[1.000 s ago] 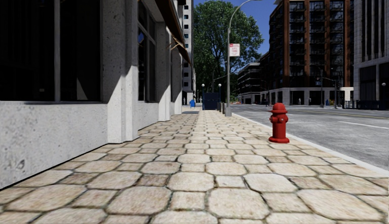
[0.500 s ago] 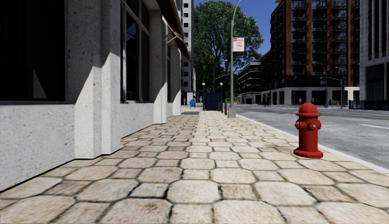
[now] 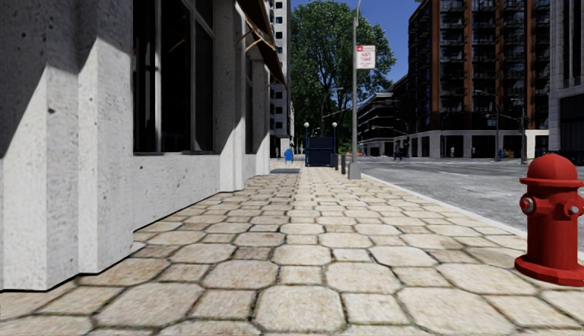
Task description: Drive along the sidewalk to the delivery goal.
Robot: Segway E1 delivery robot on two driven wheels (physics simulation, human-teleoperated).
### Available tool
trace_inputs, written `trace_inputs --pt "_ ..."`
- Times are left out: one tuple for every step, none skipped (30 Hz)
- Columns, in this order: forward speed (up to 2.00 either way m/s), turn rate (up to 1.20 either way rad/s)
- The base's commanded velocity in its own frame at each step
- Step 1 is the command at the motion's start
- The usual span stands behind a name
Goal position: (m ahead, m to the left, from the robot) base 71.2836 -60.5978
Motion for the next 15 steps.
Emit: trace_inputs --pt "2.0 0.0" --pt "2.0 0.0" --pt "2.0 0.0" --pt "2.0 0.0" --pt "2.0 0.0" --pt "2.0 0.0" --pt "2.0 0.0" --pt "2.0 0.0" --pt "2.0 0.0" --pt "2.0 0.0" --pt "2.0 0.0" --pt "2.0 0.0" --pt "2.0 0.0" --pt "2.0 0.0" --pt "2.0 0.0"
